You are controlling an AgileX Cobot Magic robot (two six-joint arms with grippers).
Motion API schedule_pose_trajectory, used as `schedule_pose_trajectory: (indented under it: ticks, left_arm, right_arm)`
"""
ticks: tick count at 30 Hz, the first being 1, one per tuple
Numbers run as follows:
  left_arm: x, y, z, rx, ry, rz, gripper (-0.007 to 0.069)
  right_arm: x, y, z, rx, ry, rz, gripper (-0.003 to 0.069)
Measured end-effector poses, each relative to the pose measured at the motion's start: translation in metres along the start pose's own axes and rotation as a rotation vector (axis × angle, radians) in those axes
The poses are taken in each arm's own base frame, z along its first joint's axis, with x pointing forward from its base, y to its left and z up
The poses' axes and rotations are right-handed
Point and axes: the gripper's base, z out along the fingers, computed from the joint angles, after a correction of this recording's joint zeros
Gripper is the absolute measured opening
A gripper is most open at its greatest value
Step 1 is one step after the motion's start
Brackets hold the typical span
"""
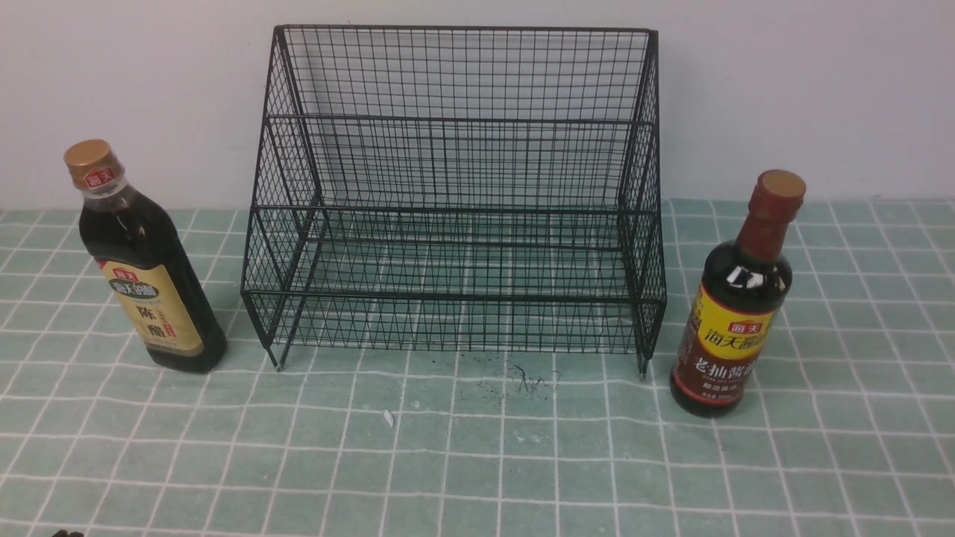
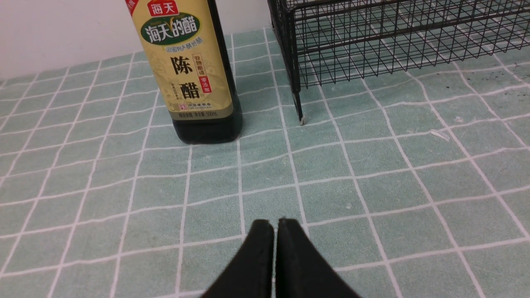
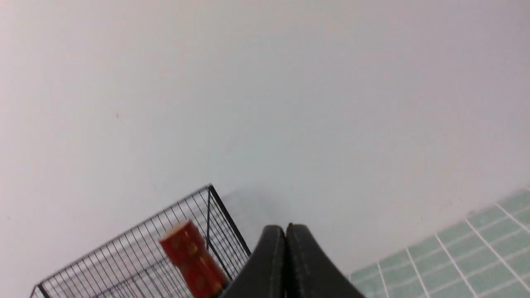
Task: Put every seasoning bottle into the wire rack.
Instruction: Use the right arm to grab the condiment bottle closest to it
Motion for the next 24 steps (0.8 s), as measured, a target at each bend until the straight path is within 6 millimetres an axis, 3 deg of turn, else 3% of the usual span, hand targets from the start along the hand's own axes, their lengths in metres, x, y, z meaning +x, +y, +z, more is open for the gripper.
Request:
schedule_pose_trajectory:
  ticks: [7,8,9,11,16,20,23,24]
  left_arm:
    - [0.0,0.0,0.0,0.0,0.0,0.0,-0.0006]
    - [0.0,0.0,0.0,0.0,0.0,0.0,-0.0006]
    - [0.0,0.0,0.0,0.0,0.0,0.0,-0.0006]
    - [0.0,0.0,0.0,0.0,0.0,0.0,-0.0006]
    - [0.0,0.0,0.0,0.0,0.0,0.0,-0.0006]
    - [0.0,0.0,0.0,0.0,0.0,0.0,-0.0006]
    - [0.0,0.0,0.0,0.0,0.0,0.0,-0.0006]
    - [0.0,0.0,0.0,0.0,0.0,0.0,-0.0006]
  right_arm:
    - [-0.017,0.01,0.001,-0.044,-0.065,0.084,-0.0014]
    - [-0.029,0.023,0.004,-0.058,0.005,0.045,-0.0014]
    - [-0.029,0.023,0.004,-0.058,0.005,0.045,-0.0014]
    - [-0.06,0.049,0.016,-0.053,0.137,-0.054,-0.0014]
    - [-0.102,0.089,0.066,0.033,0.571,-0.31,-0.0014]
    - [-0.116,0.11,0.109,0.093,0.834,-0.378,0.0005]
    - [-0.119,0.125,0.155,0.109,0.969,-0.431,0.0076]
    - [-0.118,0.126,0.158,0.109,0.975,-0.435,0.0082]
